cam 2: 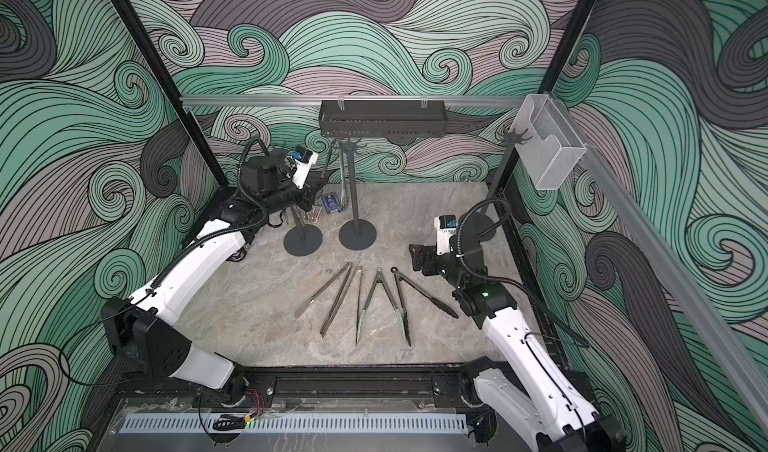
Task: Hang food tongs on kitchen utensil racks
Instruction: Hang the food tongs on the rack.
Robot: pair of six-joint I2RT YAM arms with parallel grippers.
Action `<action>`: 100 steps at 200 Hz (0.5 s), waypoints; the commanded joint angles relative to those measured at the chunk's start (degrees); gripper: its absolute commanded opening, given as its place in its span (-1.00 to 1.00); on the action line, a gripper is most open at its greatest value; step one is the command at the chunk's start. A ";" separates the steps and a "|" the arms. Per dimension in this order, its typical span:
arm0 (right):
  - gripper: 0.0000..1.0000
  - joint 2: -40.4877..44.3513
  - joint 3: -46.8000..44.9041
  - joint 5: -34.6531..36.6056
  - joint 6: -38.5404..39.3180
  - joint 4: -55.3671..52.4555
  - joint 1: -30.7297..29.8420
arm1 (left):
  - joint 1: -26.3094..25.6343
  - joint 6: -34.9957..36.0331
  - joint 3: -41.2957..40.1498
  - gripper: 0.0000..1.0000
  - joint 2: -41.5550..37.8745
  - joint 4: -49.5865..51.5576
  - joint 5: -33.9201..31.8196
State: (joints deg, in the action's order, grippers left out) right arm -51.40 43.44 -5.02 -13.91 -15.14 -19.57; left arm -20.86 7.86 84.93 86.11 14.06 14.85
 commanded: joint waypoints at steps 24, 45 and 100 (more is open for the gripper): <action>0.72 -0.17 -0.67 -0.67 0.47 1.16 0.46 | 0.76 -0.93 0.13 -1.00 0.03 -2.30 0.48; 0.72 -0.10 -0.72 -0.64 0.42 1.18 0.41 | 0.95 -0.83 0.42 -1.00 0.94 -2.07 1.06; 0.72 -0.05 -0.89 -0.62 0.40 1.16 0.50 | 0.93 -1.87 -0.98 -1.00 2.81 -3.90 3.25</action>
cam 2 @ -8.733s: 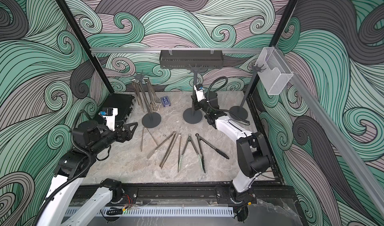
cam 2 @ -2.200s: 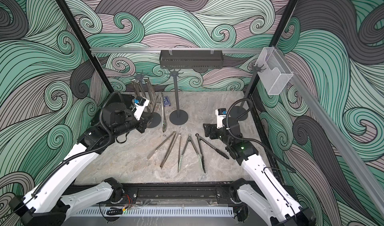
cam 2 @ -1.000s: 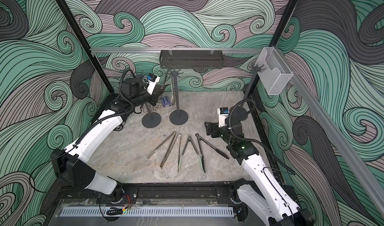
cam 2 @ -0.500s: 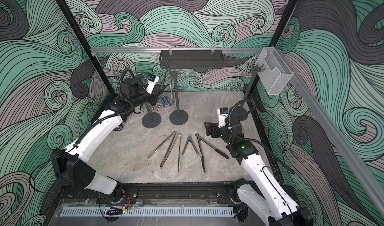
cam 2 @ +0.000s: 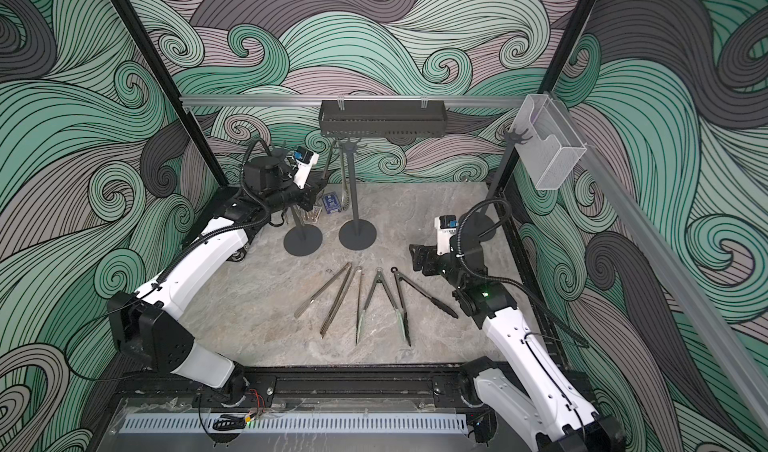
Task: Hang food tongs on kitchen utensil racks
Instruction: Hang the food tongs on the rack.
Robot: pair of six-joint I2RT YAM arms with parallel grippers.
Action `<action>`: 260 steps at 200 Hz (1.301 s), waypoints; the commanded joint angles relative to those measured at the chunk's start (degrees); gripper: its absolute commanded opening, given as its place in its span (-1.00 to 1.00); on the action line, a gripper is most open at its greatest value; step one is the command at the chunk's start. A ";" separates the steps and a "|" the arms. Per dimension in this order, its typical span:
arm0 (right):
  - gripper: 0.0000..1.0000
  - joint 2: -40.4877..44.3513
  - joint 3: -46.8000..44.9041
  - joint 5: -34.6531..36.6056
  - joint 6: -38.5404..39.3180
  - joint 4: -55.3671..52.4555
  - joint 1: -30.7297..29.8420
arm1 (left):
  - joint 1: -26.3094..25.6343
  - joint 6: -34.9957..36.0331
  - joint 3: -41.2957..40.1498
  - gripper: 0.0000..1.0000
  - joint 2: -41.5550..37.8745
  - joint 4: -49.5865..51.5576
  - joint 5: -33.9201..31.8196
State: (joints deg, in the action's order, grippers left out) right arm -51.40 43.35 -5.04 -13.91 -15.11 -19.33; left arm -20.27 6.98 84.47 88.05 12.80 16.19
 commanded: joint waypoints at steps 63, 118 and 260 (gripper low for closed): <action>0.72 -0.53 -0.90 -0.63 0.46 1.23 0.42 | 0.33 -0.66 -2.25 -1.00 1.39 -3.38 1.49; 0.73 -0.55 -0.99 -0.65 0.29 1.23 0.52 | 0.28 -0.24 -2.91 -1.00 2.33 -3.38 3.45; 0.73 -0.95 -1.02 -1.44 -0.15 1.75 0.78 | 0.15 -0.13 -4.29 -0.65 2.74 -1.93 2.80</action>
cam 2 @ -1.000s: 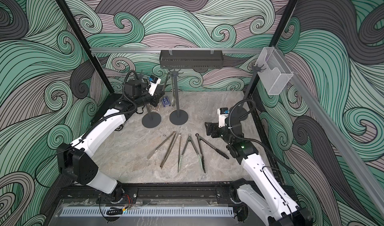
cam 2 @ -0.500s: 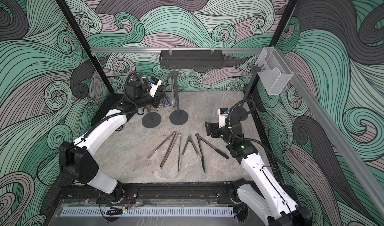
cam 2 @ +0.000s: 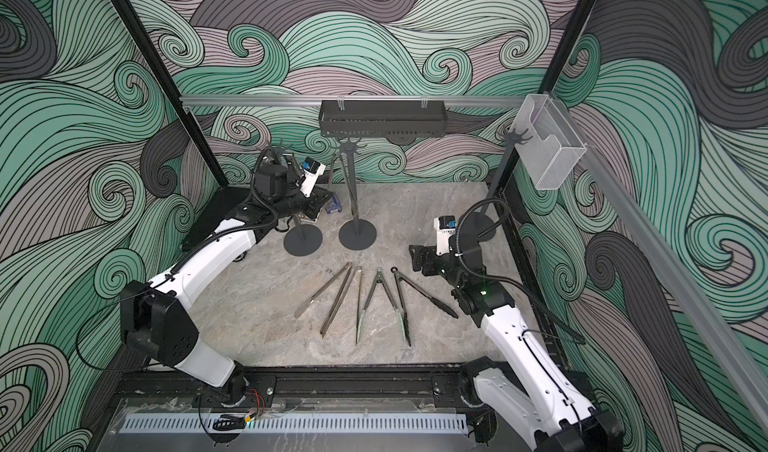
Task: Hang food tongs on kitchen utensil racks
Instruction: Hang the food tongs on the rack.
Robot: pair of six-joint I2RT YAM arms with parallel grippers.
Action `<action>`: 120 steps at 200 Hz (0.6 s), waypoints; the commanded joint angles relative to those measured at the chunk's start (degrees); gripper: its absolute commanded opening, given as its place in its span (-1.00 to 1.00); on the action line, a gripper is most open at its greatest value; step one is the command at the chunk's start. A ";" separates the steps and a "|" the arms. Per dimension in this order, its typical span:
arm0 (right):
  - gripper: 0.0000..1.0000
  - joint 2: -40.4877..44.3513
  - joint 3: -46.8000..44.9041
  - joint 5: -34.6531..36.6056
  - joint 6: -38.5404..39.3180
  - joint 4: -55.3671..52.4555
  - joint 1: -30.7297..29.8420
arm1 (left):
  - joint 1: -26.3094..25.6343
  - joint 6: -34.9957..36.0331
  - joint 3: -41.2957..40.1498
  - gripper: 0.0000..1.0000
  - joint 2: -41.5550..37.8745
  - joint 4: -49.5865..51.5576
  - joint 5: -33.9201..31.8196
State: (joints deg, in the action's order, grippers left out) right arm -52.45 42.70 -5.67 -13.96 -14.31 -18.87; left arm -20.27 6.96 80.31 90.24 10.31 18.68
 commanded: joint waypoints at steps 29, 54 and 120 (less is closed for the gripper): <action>0.73 0.20 -0.33 -1.08 -0.15 0.95 0.42 | -0.06 -0.11 -0.03 -0.55 0.21 0.84 0.18; 0.73 0.24 -0.36 -1.18 -0.27 0.96 0.42 | -0.26 -0.11 0.07 -0.42 -0.24 1.16 0.05; 0.73 0.94 -0.48 -1.35 -0.37 0.76 0.50 | -2.25 0.10 0.78 -0.15 -2.04 2.42 0.19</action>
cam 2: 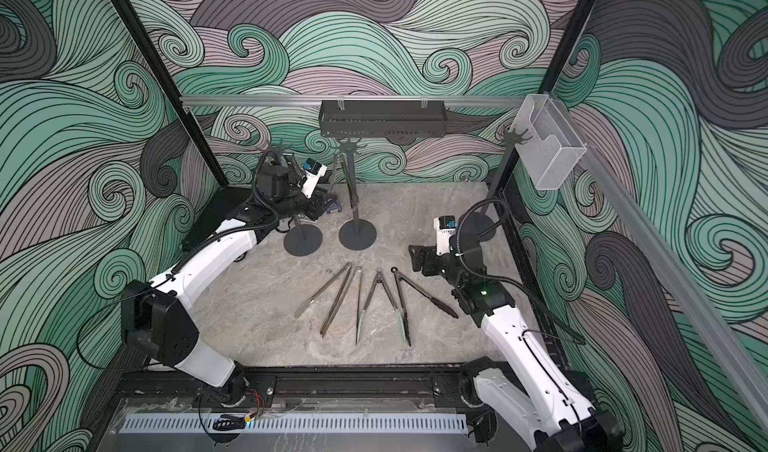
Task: Hang food tongs on kitchen utensil racks
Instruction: Hang the food tongs on the rack, then pick up the food tongs from the center of the board.
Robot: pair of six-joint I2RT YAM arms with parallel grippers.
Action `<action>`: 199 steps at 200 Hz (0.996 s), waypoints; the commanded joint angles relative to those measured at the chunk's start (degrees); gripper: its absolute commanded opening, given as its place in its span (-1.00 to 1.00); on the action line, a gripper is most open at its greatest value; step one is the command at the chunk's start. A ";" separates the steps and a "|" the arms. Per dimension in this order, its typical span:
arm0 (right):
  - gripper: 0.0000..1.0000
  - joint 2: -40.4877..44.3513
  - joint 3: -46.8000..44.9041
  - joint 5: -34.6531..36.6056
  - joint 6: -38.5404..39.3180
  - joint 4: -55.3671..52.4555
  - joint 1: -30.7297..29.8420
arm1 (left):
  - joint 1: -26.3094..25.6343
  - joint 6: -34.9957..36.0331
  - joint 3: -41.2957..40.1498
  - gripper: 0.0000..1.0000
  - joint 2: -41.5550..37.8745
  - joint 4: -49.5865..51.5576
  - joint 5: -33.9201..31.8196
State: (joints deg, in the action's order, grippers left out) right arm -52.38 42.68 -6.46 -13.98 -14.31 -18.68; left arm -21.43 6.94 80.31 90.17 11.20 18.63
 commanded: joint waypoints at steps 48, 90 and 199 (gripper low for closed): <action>0.73 1.36 -0.75 -0.34 -0.61 0.63 0.31 | -2.54 0.09 1.46 -0.03 -4.43 4.92 -0.65; 0.74 0.88 0.34 1.47 -1.30 -2.21 0.31 | -3.77 -0.33 0.87 0.05 -8.25 10.09 -3.48; 0.66 -16.35 6.68 6.67 -7.12 -29.81 0.28 | -7.22 -14.61 -10.27 0.08 -24.60 13.87 -1.85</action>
State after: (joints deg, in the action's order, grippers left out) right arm -64.40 47.68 -1.15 -19.59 -34.94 -18.61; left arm -27.57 -2.66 71.05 68.71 23.03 15.70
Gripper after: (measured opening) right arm 0.846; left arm 0.539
